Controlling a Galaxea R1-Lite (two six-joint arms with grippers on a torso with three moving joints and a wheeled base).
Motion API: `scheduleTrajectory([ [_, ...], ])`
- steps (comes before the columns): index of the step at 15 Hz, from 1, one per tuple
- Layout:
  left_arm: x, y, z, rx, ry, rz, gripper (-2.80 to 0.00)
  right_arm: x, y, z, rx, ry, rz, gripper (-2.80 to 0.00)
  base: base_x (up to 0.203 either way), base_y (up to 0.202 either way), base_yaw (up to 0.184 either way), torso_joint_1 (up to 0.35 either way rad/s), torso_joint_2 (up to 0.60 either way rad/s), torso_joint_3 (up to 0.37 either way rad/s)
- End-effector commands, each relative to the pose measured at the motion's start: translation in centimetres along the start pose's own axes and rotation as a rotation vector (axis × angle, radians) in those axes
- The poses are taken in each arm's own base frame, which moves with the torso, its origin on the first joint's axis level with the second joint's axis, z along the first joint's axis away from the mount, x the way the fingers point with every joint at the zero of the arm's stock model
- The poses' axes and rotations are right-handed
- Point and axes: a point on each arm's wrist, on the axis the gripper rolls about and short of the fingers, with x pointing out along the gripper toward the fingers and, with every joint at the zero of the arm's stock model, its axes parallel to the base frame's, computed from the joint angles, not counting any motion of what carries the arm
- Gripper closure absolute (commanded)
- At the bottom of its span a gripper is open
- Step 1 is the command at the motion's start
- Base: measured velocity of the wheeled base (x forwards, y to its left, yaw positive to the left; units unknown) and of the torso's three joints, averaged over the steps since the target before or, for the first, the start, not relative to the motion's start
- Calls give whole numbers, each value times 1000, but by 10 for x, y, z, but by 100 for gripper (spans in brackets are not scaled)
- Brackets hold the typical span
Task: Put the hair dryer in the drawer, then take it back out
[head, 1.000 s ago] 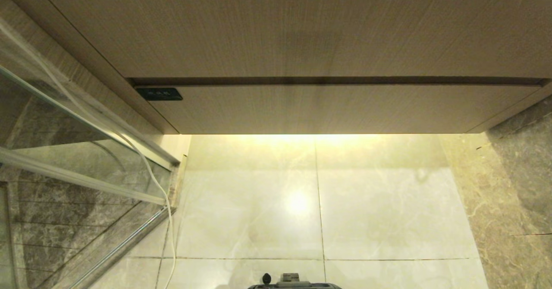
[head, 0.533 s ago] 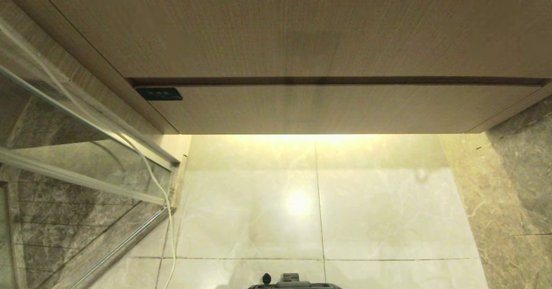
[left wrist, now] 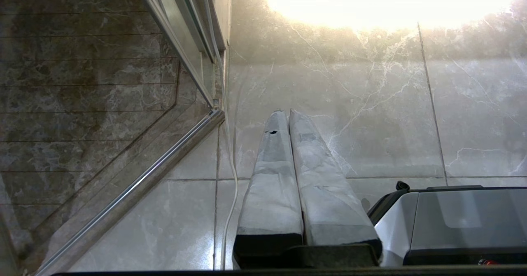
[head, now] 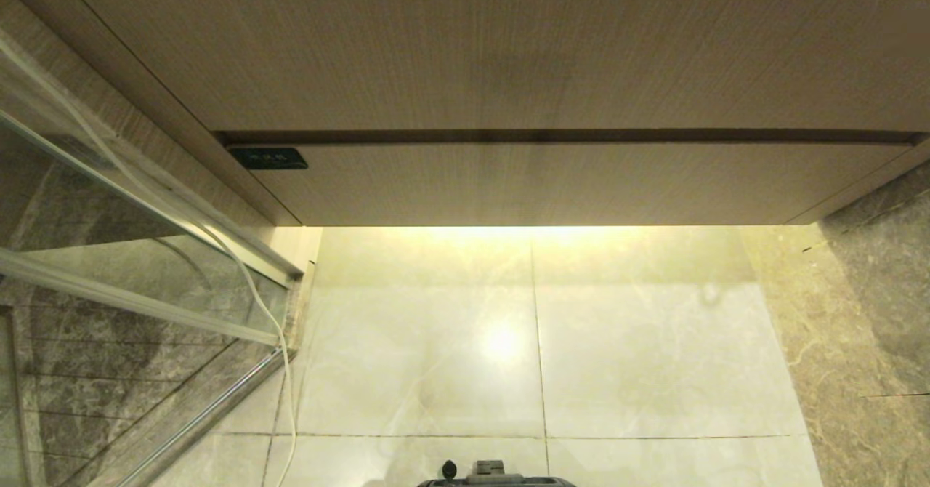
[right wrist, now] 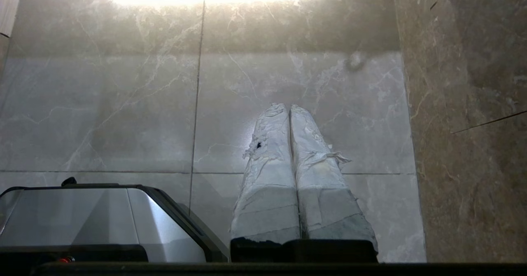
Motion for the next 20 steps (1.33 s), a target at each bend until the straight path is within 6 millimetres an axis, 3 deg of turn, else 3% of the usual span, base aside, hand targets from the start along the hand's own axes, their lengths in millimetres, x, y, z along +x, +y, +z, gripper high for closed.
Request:
scheduleTrajectory([
  [1,0,0,0,0,-1,1,0,0,0,0,0,2,1,0,0,0,0,0,0,0],
  [20,0,0,0,0,-1,1,0,0,0,0,0,2,1,0,0,0,0,0,0,0],
])
